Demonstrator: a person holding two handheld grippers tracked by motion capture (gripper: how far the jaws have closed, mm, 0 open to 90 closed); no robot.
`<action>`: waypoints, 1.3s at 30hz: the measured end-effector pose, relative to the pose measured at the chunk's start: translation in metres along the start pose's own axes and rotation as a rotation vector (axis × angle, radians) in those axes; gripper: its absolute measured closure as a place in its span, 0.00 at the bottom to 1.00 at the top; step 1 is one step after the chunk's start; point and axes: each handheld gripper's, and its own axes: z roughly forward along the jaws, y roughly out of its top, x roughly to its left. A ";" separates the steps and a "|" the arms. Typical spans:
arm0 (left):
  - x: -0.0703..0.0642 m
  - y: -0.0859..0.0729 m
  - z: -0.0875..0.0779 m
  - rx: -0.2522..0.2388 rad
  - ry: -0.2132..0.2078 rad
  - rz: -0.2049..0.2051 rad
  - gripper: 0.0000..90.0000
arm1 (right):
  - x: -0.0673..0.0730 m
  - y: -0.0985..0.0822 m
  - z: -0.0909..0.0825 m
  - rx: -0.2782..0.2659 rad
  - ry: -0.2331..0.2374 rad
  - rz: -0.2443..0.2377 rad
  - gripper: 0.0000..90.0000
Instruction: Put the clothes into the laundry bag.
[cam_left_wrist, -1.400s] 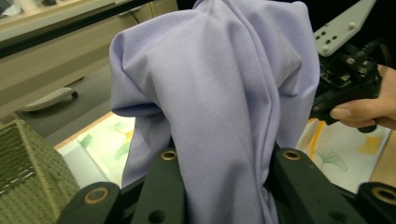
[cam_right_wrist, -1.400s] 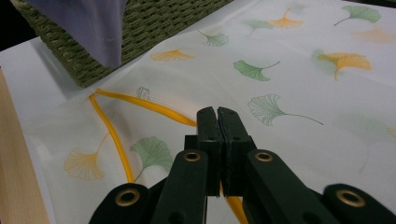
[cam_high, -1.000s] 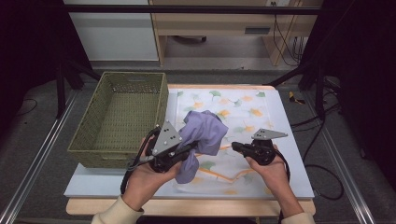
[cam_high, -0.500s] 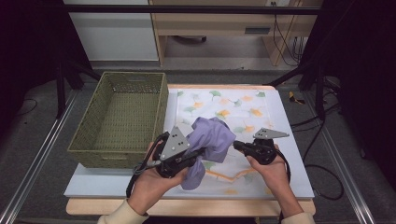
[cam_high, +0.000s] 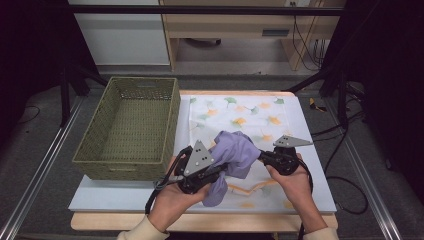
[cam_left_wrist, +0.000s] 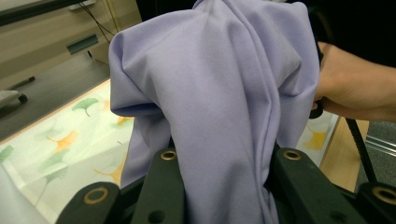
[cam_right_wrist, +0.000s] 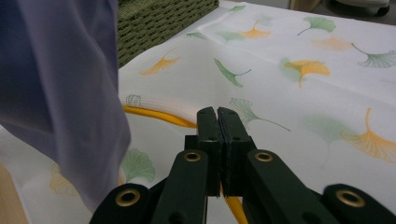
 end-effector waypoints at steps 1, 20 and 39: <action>-0.001 -0.001 0.003 0.004 -0.004 -0.001 0.82 | -0.001 0.001 -0.001 0.001 0.000 -0.001 0.99; -0.002 -0.022 0.047 0.044 -0.032 -0.044 0.81 | -0.002 0.035 -0.001 0.028 -0.034 -0.022 0.99; -0.008 -0.036 0.077 0.136 -0.058 -0.063 0.81 | 0.002 0.052 -0.003 0.011 -0.039 -0.042 0.99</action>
